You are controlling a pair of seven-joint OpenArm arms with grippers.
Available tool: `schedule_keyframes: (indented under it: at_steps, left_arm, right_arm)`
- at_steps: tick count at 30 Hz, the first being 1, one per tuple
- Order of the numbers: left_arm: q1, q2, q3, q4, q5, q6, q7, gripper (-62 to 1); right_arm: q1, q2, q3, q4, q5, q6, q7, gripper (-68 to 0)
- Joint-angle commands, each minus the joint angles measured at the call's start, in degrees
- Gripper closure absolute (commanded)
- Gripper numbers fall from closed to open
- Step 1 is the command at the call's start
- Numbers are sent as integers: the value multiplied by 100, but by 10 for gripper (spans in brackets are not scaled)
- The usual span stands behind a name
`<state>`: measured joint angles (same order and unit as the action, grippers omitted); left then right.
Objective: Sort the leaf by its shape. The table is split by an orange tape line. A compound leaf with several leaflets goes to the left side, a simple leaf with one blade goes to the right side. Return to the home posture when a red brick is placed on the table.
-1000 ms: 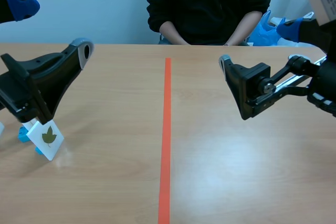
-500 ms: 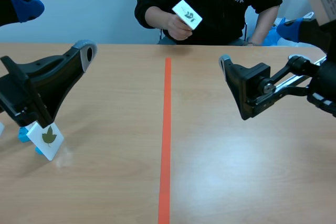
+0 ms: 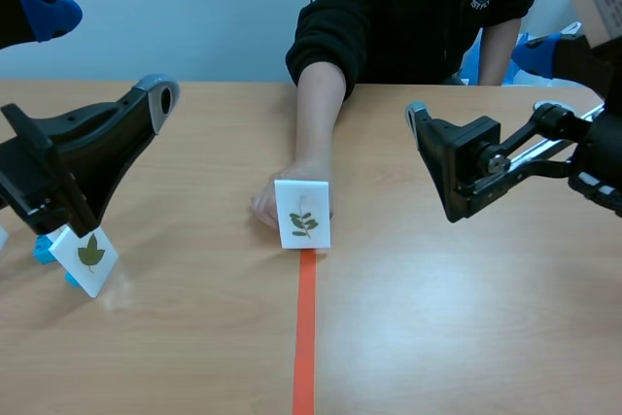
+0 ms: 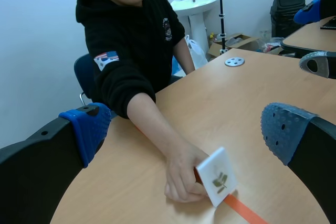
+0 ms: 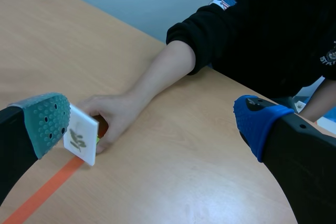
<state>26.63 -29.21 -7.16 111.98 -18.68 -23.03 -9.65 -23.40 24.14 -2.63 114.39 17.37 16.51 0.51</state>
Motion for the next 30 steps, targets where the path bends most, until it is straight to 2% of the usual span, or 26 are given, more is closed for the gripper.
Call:
schedule_keyframes:
  at_steps: [1, 15, 22, 26, 30]
  left_arm:
    - [-44, -22, 17, 146, -63, 11, -103, -613]
    - [-44, -22, 17, 144, -63, 11, -101, -613]
    - [-44, -22, 17, 144, -61, 11, -101, -613]
    - [-44, -20, 17, 144, -61, 11, -101, -613]
    - [-44, -20, 17, 144, -61, 11, -101, -613]
  right_arm:
    - [37, 33, 48, 144, 59, -20, 66, -653]
    - [37, 59, 48, 144, 59, -20, 33, -653]
    - [37, 411, 48, 81, 59, -2, -249, -653]
    - [57, 560, 48, -256, 61, -2, -275, -653]
    - [238, 623, 42, -896, 63, 26, -181, -653]
